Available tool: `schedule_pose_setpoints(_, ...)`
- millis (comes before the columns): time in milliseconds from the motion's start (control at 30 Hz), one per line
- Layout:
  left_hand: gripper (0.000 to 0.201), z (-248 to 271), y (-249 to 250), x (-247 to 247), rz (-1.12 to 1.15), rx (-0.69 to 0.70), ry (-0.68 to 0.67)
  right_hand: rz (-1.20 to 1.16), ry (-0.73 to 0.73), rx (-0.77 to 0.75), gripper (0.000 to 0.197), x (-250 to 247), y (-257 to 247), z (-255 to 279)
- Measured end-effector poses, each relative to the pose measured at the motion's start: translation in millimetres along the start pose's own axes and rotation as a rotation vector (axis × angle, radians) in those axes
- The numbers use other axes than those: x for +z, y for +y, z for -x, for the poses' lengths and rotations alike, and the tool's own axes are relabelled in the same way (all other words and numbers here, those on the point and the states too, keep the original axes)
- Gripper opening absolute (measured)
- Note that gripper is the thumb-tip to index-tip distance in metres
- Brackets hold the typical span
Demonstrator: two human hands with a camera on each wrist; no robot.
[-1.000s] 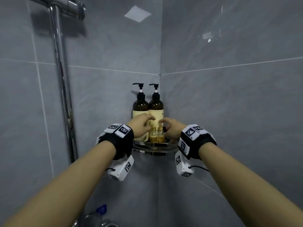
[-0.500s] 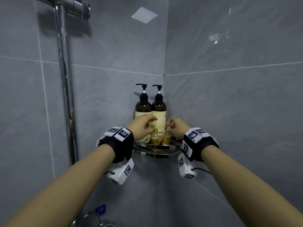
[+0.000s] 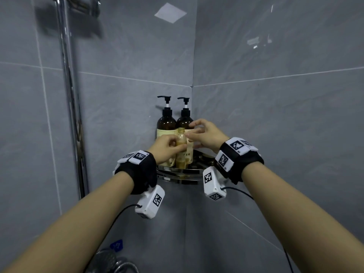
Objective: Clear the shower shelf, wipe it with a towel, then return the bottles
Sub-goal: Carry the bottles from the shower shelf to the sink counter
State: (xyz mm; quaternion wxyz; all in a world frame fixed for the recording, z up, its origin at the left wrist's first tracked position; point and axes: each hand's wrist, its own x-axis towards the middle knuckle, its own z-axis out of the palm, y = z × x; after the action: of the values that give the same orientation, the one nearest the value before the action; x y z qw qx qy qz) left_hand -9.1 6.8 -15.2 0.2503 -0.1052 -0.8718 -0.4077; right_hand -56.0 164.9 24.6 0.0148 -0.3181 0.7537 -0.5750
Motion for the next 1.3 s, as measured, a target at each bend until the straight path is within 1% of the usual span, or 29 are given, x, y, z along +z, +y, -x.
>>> schedule_pose_setpoints(33,0.011,1.7,-1.4,-3.2,0.038,-0.025,0.025,0.025,-0.001,0.026,0.04,-0.9,4.0,0.6)
schedule_pose_setpoints(67,0.008,2.6,-4.4,-6.6,0.069,-0.046,0.048,0.096,-0.008,0.054,0.04,-1.7,8.2,1.1)
schedule_pose_setpoints(133,0.01,4.4,-10.9,-14.0,0.094,-0.1,0.075,0.309,-0.048,0.091,0.041,-1.3,17.2,1.2)
schedule_pose_setpoints(200,0.018,7.0,-15.0,-20.0,0.129,-0.171,0.053,0.457,-0.12,0.108,0.046,3.1,24.5,0.6)
schedule_pose_setpoints(267,0.011,11.3,-15.2,-23.0,0.201,-0.211,0.004,0.495,-0.19,0.111,0.052,9.7,29.3,-0.5)
schedule_pose_setpoints(367,0.026,15.9,-13.6,-24.4,0.237,-0.235,-0.019,0.512,-0.232,0.104,0.054,19.8,33.3,-3.9)
schedule_pose_setpoints(433,0.026,18.3,-12.4,-25.4,0.228,-0.238,-0.006,0.551,-0.231,0.084,0.047,26.3,35.8,-7.5)
schedule_pose_setpoints(500,0.022,19.7,-12.4,-25.8,0.227,-0.226,-0.014,0.571,-0.2,0.07,0.038,31.0,38.9,-9.9)
schedule_pose_setpoints(600,0.005,21.1,-15.7,-25.8,0.238,-0.196,0.03,0.555,-0.145,0.054,0.027,34.2,44.9,-12.2)
schedule_pose_setpoints(667,0.023,20.5,-20.0,-26.2,0.198,-0.182,0.056,0.507,-0.137,0.059,0.022,32.5,46.5,-11.8)
schedule_pose_setpoints(733,0.018,20.5,-21.0,-26.5,0.158,-0.158,0.065,0.438,-0.148,0.067,0.014,25.9,43.9,-10.4)
schedule_pose_setpoints(800,0.019,18.6,-20.8,-26.2,0.131,-0.151,0.079,0.342,-0.155,0.064,0.006,15.3,37.0,-9.0)
schedule_pose_setpoints(900,0.018,17.2,-15.0,-24.6,0.169,-0.157,0.067,0.22,-0.135,0.035,0.008,0.0,20.2,-7.5)
schedule_pose_setpoints(1000,0.007,17.4,-5.7,-21.2,0.272,-0.152,-0.006,0.132,-0.184,0.013,0.011,-5.8,1.6,-5.4)
schedule_pose_setpoints(1067,0.017,17.9,1.3,-16.9,0.39,-0.158,-0.045,0.095,-0.227,-0.006,0.013,-3.2,-7.0,-3.4)
schedule_pose_setpoints(1133,0.025,19.0,8.8,-13.7,0.475,-0.165,-0.048,0.092,-0.241,-0.035,0.013,2.9,-10.9,-1.7)
schedule_pose_setpoints(1233,0.034,20.3,15.0,-13.4,0.531,-0.195,-0.034,0.101,-0.233,-0.052,0.013,11.2,-11.9,-0.6)
schedule_pose_setpoints(1300,0.037,21.5,16.3,-14.1,0.553,-0.192,-0.035,0.08,-0.243,-0.051,0.014,14.2,-11.8,-0.2)
